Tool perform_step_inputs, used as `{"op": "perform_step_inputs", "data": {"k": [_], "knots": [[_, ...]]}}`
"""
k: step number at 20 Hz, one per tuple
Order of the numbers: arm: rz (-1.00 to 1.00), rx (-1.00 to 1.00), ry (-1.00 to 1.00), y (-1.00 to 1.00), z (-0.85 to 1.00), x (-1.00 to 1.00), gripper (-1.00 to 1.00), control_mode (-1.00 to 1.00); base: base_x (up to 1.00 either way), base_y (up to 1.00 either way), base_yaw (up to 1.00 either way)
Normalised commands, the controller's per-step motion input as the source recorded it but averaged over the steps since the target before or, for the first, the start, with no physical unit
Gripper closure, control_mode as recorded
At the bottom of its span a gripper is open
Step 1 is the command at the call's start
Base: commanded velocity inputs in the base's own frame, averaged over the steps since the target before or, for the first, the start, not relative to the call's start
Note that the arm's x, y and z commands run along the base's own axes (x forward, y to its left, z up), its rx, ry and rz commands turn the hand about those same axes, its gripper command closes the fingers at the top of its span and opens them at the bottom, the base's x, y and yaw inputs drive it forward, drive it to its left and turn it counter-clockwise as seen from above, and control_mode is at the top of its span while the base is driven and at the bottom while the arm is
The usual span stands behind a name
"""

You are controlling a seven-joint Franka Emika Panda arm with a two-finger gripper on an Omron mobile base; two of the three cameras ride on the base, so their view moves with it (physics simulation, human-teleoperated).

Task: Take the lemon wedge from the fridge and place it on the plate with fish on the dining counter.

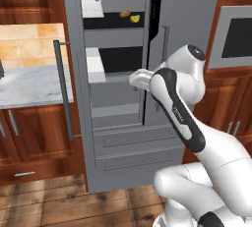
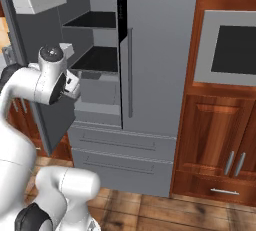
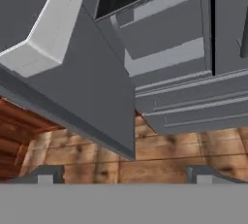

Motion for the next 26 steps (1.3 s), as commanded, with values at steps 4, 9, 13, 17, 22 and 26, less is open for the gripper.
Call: {"op": "perform_step_inputs", "data": {"k": [4, 9, 13, 17, 22, 26], "knots": [[-0.02, -0.57, -0.01, -0.56, -0.02, 0.04, -1.00, -1.00, 0.00, 0.00, 0.00], [0.01, 0.00, -0.04, -0.56, -0.05, 0.16, -1.00, -1.00, 0.00, 0.00, 0.00], [0.00, 0.00, -0.14, -1.00, 0.00, 0.26, -1.00, -1.00, 0.00, 0.00, 0.00], [0.01, 0.00, -0.14, -0.91, -0.06, 0.39, -1.00, -1.00, 0.00, 0.00, 0.00], [0.03, -0.03, -0.03, -0.51, -0.18, 0.84, -1.00, -1.00, 0.00, 0.00, 0.00], [-0.09, -0.07, 0.00, -0.24, -0.05, 0.92, -1.00, -1.00, 0.00, 0.00, 0.00]]}}
